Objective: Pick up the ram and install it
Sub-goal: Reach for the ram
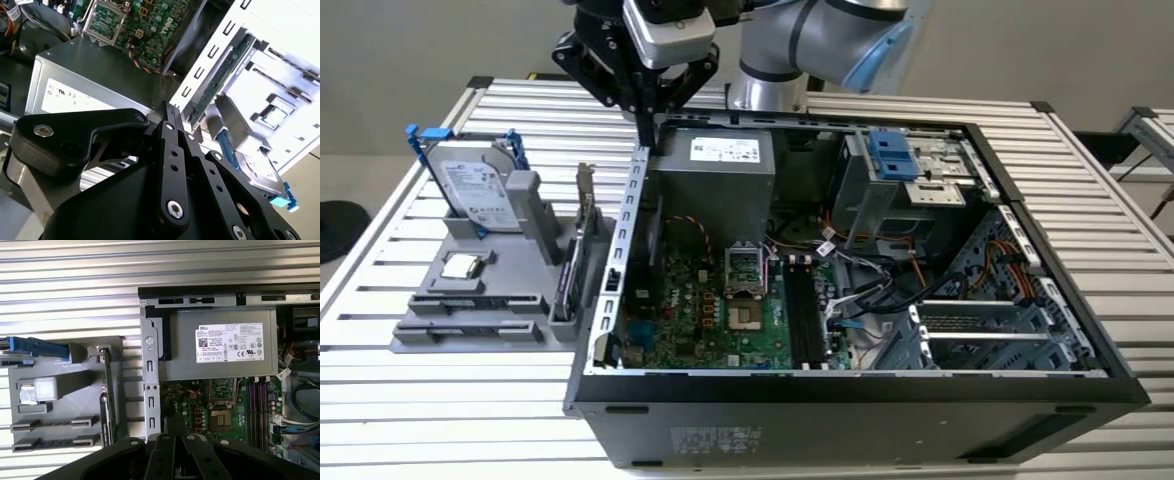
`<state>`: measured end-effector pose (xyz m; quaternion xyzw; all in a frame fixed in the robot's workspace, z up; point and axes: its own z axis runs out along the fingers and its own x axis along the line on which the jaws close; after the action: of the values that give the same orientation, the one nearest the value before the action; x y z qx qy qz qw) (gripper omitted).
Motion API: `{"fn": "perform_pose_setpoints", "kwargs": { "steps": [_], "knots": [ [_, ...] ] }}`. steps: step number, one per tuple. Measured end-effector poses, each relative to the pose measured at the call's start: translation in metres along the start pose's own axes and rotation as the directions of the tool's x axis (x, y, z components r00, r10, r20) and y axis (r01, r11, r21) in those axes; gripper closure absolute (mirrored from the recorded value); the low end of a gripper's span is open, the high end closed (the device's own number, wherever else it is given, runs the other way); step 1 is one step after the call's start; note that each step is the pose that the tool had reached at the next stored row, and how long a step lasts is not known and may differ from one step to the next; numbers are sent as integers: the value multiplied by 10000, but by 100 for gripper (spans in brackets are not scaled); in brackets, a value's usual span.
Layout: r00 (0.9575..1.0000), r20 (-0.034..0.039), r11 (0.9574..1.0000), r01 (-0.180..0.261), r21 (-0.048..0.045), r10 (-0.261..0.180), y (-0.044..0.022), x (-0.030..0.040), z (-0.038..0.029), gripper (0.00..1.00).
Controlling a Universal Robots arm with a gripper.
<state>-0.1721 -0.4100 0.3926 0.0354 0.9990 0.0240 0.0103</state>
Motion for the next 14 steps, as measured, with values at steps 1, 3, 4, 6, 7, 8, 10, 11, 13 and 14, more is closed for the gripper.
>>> {"fn": "perform_pose_setpoints", "kwargs": {
  "steps": [1,3,4,6,7,8,10,11,13,14],
  "knots": [
    [10000,0,10000,0,0,0,-3,10,0,100],
    [10000,1,10000,-1,-1,1,-9,32,-1,100],
    [10000,0,10000,0,0,0,-12,42,-1,100],
    [10000,1,10000,1,-1,-1,-18,63,-2,100],
    [10000,0,10000,4,-1,-4,-21,74,-2,100],
    [10000,0,10000,6,0,-6,-25,84,-3,100],
    [10000,0,10000,12,-1,-12,-32,105,-3,100],
    [10000,0,10000,16,-1,-16,-35,116,-4,100],
    [10000,-2,10000,31,0,-31,-41,136,-5,100],
    [10000,-2,10000,44,-1,-44,-45,146,-5,100]
  ]
}}
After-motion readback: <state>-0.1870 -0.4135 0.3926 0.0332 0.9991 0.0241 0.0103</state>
